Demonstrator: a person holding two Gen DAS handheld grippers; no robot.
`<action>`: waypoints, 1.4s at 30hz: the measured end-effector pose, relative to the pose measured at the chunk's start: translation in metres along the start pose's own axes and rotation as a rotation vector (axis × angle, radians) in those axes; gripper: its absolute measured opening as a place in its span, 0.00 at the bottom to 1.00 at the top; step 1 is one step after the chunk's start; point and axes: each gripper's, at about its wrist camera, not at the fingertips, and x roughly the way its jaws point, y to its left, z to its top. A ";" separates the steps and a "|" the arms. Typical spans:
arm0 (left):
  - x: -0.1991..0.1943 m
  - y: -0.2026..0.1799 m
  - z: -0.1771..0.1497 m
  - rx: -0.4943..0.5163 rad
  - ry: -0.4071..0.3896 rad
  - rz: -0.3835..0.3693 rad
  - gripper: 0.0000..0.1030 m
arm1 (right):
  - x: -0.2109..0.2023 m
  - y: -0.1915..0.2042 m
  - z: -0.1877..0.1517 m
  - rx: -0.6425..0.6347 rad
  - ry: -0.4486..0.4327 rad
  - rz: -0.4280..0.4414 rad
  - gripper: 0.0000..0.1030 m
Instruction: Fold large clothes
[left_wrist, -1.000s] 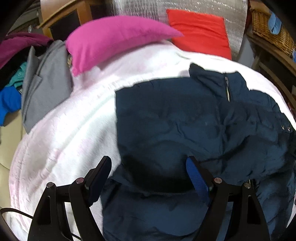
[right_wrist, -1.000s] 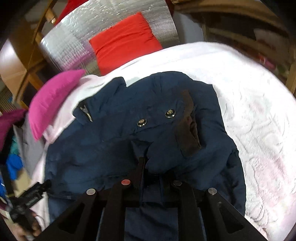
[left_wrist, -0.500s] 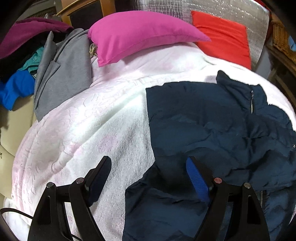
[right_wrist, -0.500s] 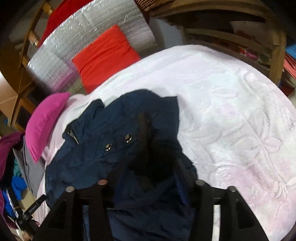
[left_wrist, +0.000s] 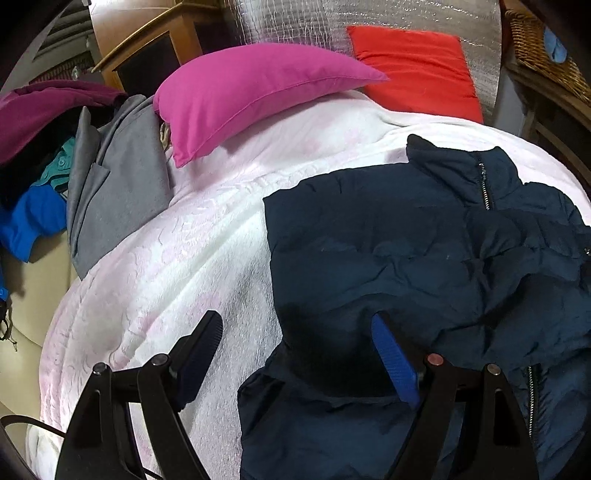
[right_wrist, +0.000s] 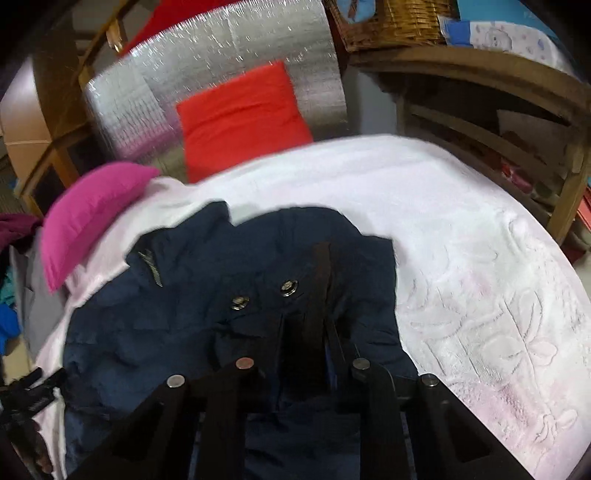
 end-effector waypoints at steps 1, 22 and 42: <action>-0.001 0.000 0.000 0.005 -0.005 -0.002 0.81 | 0.007 -0.002 -0.003 0.000 0.023 -0.017 0.19; 0.014 0.045 0.005 -0.184 0.058 -0.112 0.81 | 0.023 -0.009 -0.008 0.115 0.166 0.105 0.35; 0.041 0.048 0.000 -0.256 0.131 -0.210 0.62 | 0.002 -0.003 -0.004 0.040 -0.009 0.019 0.22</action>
